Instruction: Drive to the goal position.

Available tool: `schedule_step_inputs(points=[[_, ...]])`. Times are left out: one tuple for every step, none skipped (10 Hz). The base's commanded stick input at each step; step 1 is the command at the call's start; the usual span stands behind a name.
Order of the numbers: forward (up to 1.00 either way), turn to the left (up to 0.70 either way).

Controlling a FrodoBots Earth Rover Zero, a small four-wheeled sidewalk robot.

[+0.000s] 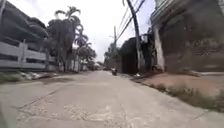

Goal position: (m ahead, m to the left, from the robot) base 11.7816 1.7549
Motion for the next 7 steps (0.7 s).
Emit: schedule_step_inputs(points=[[0.5,0.01],[0.5,0.01],[0.5,0.01],[0.5,0.01],[0.5,0.01],[0.5,0.01],[0.5,0.01]])
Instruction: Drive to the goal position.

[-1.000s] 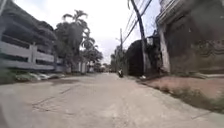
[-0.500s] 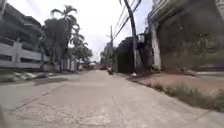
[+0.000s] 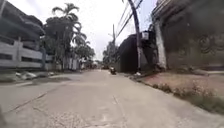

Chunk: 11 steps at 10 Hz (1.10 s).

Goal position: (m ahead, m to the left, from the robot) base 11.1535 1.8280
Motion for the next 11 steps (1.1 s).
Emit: schedule_step_inputs(points=[[0.5,0.01],[0.5,0.01],[0.5,0.01],[0.5,0.01],[0.5,0.01],[0.5,0.01],[0.5,0.01],[0.5,0.01],[0.5,0.01],[0.5,0.01],[0.5,0.01]])
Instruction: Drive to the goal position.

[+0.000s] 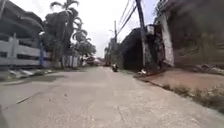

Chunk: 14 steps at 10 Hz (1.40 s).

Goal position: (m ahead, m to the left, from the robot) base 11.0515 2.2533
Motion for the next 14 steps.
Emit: schedule_step_inputs(points=[[0.5,0.01],[0.5,0.01],[0.5,0.01],[0.5,0.01],[0.5,0.01],[0.5,0.01],[0.5,0.01],[0.5,0.01],[0.5,0.01],[0.5,0.01],[0.5,0.01],[0.5,0.01],[0.5,0.01],[0.5,0.01]])
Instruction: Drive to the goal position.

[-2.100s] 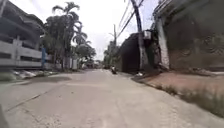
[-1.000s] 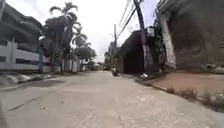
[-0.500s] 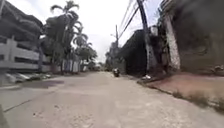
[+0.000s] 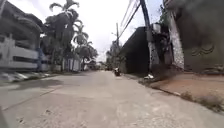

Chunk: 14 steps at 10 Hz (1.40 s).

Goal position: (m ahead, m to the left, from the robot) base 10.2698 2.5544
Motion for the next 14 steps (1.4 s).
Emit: schedule_step_inputs(points=[[0.5,0.01],[0.5,0.01],[0.5,0.01],[0.5,0.01],[0.5,0.01],[0.5,0.01],[0.5,0.01],[0.5,0.01],[0.5,0.01],[0.5,0.01],[0.5,0.01],[0.5,0.01],[0.5,0.01],[0.5,0.01]])
